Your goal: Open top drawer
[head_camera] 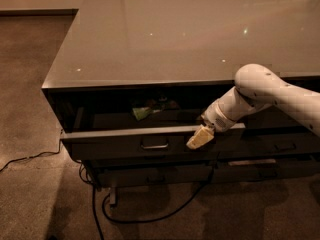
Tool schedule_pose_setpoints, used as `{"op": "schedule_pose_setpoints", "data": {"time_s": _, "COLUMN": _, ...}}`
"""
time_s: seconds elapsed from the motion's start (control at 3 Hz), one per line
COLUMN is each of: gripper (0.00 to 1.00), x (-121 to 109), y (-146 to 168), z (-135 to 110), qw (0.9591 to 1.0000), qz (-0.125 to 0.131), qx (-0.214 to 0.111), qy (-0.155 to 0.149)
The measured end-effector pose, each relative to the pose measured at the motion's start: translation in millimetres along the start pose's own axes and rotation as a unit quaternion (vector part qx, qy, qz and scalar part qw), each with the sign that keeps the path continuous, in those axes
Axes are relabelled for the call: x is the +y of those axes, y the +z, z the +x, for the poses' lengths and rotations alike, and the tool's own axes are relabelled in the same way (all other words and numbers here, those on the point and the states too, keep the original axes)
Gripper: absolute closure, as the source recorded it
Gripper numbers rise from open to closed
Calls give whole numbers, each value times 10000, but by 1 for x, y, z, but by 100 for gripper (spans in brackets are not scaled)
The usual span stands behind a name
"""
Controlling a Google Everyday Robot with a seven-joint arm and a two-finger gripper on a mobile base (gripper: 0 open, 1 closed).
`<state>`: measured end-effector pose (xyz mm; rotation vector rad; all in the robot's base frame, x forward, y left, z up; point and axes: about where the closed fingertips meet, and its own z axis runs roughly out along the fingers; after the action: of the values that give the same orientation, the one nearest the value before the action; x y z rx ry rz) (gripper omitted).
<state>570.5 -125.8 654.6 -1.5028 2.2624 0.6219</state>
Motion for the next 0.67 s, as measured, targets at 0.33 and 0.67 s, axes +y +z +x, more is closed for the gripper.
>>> {"op": "schedule_pose_setpoints", "data": {"time_s": 0.33, "gripper": 63, "x": 23, "y": -16, "z": 15, "qw": 9994, "qz": 153, "qx": -107, "qy": 291}}
{"op": "schedule_pose_setpoints", "data": {"time_s": 0.67, "gripper": 60, "x": 24, "y": -16, "z": 15, "qw": 9994, "qz": 153, "qx": -106, "qy": 292}}
